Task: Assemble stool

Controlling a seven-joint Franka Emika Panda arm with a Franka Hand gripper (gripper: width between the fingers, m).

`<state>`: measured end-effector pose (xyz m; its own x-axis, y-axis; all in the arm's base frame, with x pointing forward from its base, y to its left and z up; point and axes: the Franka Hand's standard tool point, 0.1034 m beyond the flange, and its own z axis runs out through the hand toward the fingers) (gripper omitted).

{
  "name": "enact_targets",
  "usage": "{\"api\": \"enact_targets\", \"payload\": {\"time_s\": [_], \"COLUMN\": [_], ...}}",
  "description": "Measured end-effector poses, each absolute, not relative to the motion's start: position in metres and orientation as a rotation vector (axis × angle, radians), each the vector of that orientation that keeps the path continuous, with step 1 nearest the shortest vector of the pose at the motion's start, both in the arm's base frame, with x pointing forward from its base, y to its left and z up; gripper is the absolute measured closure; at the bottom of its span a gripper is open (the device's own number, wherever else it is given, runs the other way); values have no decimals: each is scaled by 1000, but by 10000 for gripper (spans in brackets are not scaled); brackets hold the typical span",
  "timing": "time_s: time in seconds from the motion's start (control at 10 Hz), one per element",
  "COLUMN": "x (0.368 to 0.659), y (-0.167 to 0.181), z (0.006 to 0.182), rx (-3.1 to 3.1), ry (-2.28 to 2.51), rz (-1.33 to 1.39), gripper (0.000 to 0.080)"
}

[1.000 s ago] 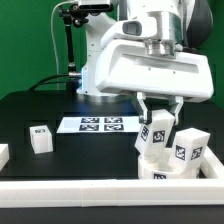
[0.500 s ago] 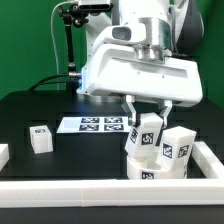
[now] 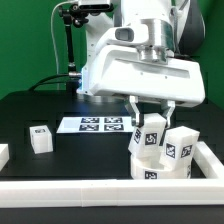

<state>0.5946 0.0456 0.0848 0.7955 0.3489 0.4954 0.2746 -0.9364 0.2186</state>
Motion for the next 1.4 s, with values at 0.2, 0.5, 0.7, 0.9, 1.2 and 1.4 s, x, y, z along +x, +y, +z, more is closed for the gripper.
{"api": "enact_targets", "payload": {"time_s": [0.2, 0.5, 0.7, 0.9, 1.2, 1.4], "x": [595, 595, 597, 598, 599, 598], "y": [45, 45, 45, 44, 40, 41], "z": [85, 87, 98, 111, 117, 115], "rx": [2847, 2851, 2866, 2890, 2892, 2902], "ry": [497, 497, 490, 481, 470, 471], "rz": [824, 821, 805, 776, 773, 754], "gripper": [471, 196, 152, 152, 150, 150]}}
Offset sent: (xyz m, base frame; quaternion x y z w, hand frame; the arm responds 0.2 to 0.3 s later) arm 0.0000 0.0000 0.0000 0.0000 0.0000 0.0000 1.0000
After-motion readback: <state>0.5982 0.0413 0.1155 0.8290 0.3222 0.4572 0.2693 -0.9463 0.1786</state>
